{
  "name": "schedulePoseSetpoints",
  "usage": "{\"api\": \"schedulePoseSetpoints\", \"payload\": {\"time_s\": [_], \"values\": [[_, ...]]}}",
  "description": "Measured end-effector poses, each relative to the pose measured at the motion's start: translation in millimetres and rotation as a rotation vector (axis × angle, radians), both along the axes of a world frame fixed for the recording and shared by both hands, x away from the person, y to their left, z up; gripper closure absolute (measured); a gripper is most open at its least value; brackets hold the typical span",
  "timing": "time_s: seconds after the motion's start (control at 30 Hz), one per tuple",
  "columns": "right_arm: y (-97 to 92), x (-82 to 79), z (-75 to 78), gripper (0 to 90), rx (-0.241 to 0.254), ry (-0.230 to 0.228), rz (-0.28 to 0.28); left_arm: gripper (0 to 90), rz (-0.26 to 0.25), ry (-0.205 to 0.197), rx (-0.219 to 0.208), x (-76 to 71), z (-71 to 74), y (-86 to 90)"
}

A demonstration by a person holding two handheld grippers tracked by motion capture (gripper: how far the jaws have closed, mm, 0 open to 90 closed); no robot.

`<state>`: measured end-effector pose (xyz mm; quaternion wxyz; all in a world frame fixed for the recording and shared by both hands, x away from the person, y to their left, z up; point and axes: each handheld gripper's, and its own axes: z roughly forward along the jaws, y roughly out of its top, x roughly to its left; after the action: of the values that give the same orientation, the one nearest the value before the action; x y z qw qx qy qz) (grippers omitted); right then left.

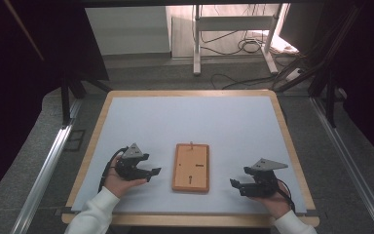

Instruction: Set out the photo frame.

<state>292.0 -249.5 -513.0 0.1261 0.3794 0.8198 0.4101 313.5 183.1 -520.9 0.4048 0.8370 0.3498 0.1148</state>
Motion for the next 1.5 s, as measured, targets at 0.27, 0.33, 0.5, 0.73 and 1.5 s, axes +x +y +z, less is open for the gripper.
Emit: {"api": "schedulePoseSetpoints", "payload": {"time_s": [0.27, 0.33, 0.5, 0.73, 1.5], "values": [[0.1, 0.3, -0.2, 23.1, -0.01, -0.016, -0.003, 24.2, -0.056, -0.041, 0.0, 7.4, 9.7, -17.2], [1.6, 0.8, -1.7, 22.9, -0.021, -0.014, -0.004, 24.1, -0.061, -0.043, 0.002, 11.6, 10.8, -20.6], [3.4, 1.4, -2.9, 22.3, -0.031, -0.016, -0.004, 22.8, -0.073, -0.043, -0.005, 19.5, 13.1, -25.8], [5.1, 2.1, -3.3, 20.7, -0.036, -0.022, -0.009, 21.3, -0.089, -0.045, -0.013, 33.3, 21.1, -42.0], [11.6, 3.4, -6.9, 20.4, -0.057, -0.016, -0.001, 31.1, -0.165, -0.066, -0.011, 74.6, 9.3, -83.8]]}}
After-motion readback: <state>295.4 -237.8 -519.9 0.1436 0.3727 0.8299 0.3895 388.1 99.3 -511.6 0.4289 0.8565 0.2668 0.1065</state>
